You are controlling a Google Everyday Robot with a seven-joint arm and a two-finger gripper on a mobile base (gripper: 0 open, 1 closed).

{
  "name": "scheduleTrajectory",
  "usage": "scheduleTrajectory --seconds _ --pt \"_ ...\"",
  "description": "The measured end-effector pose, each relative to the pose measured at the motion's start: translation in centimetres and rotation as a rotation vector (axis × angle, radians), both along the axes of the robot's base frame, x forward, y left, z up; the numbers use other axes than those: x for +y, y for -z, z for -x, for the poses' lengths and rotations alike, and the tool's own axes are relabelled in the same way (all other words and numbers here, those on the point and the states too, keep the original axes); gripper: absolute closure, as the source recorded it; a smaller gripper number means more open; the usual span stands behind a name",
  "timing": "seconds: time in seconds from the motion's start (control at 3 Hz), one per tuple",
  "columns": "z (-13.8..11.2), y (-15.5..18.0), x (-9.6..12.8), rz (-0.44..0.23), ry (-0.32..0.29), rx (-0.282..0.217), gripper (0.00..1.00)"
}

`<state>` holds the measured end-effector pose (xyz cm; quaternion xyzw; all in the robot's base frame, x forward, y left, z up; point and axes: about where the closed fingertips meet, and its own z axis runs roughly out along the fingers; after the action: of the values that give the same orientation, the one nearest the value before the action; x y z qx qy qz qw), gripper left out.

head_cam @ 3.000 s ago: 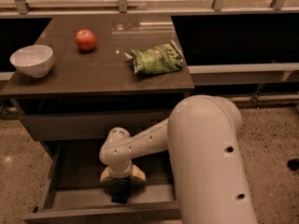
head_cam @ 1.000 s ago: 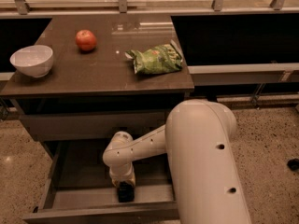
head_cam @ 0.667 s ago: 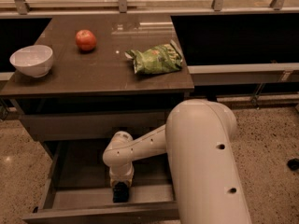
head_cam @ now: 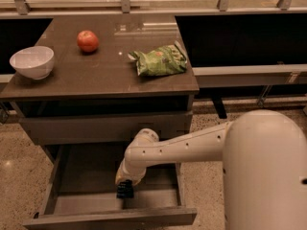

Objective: Pick rxbar blueberry from middle drawer and place on counter

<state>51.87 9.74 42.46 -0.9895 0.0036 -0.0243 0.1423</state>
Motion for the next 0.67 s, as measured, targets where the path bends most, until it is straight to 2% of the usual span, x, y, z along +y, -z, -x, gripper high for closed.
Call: scheduleTrajectory --seconds 0.33,0.67 --pt "0.2 -6.4 -1.3 -0.106 -0.022 -0.109 1.00" --pt "0.0 -14.0 -2.0 -0.182 -0.086 -0.219 1.00"
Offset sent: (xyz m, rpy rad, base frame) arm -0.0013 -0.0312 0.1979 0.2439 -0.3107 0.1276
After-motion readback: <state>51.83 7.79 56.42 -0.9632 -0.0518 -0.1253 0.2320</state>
